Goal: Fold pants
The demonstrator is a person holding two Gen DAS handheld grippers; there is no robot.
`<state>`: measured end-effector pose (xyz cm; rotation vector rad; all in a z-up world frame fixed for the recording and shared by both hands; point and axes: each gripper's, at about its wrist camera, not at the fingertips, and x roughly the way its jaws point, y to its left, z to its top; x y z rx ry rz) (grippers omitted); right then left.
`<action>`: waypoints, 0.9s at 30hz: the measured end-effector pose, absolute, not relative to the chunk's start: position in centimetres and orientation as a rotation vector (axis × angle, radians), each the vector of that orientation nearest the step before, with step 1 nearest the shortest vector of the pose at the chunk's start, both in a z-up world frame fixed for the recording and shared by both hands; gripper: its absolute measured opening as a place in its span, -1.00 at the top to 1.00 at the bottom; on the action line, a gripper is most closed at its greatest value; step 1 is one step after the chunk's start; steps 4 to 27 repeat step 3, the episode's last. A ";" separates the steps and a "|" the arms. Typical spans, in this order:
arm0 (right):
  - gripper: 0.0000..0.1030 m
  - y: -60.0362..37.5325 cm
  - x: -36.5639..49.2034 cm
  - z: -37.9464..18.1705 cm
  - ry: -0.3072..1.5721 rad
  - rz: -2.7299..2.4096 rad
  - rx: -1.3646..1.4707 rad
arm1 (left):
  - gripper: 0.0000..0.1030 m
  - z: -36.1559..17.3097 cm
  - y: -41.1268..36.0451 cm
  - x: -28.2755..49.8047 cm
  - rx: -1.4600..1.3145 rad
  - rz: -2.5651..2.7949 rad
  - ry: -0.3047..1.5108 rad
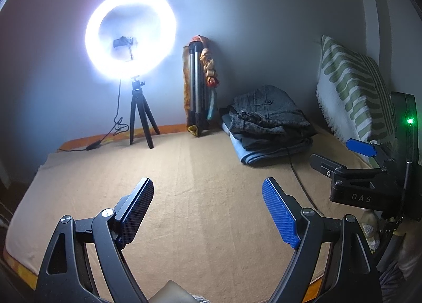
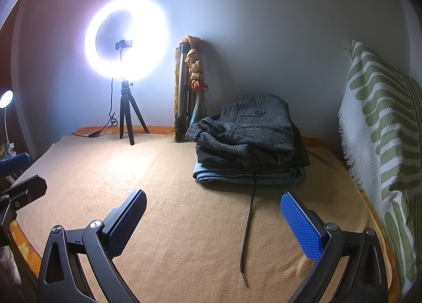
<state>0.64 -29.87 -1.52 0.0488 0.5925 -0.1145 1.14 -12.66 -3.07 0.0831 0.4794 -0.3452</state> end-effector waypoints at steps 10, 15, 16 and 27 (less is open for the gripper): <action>-1.00 -29.9 0.6 -1.6 0.593 -0.115 0.050 | -0.65 -3.1 -12.6 1.1 0.082 -0.343 0.483; -1.00 -29.9 0.6 -1.6 0.593 -0.115 0.050 | -0.65 -3.1 -12.6 1.1 0.082 -0.343 0.483; -1.00 -29.9 0.6 -1.6 0.593 -0.115 0.050 | -0.65 -3.1 -12.6 1.1 0.082 -0.343 0.483; -1.00 -29.9 0.6 -1.6 0.593 -0.115 0.050 | -0.65 -3.1 -12.6 1.1 0.082 -0.343 0.483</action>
